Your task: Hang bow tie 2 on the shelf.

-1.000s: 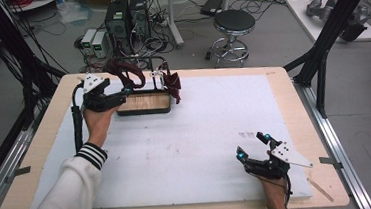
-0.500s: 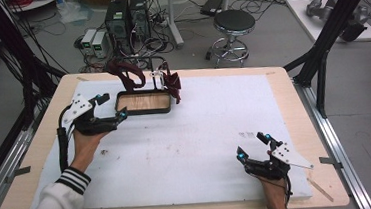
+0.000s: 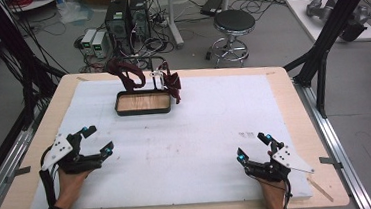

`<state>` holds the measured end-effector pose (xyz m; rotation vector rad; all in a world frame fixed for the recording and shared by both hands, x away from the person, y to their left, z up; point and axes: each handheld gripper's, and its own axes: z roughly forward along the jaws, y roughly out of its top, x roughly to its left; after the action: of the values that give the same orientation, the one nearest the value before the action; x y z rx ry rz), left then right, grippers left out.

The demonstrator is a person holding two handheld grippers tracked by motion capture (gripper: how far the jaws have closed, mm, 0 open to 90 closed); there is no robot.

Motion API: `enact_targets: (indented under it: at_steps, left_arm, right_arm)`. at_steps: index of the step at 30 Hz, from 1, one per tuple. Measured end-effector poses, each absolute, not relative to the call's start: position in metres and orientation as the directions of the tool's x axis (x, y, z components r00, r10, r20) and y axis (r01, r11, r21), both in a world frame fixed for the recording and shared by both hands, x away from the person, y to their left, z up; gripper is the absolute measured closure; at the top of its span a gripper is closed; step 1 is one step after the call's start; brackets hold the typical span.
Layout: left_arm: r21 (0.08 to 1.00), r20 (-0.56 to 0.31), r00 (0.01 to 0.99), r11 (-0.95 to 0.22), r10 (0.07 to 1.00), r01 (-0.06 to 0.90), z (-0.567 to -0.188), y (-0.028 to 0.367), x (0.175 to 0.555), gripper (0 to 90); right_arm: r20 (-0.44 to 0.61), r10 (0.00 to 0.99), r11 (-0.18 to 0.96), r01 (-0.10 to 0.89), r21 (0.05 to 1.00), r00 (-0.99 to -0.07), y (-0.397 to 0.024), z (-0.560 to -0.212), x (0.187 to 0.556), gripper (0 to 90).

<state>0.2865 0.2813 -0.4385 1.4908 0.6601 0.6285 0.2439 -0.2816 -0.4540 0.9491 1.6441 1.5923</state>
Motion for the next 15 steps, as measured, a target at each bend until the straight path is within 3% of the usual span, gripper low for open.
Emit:
enact_targets:
  at_steps: [15]
  left_arm:
    - [0.999, -0.018, 0.636, 0.033, 0.772, -0.011, -0.455, 0.287, 0.273, 13.0]
  right_arm:
    - [0.002, 0.851, 0.023, 0.042, 0.999, -0.526, -0.279, -0.454, 0.242, 9.6]
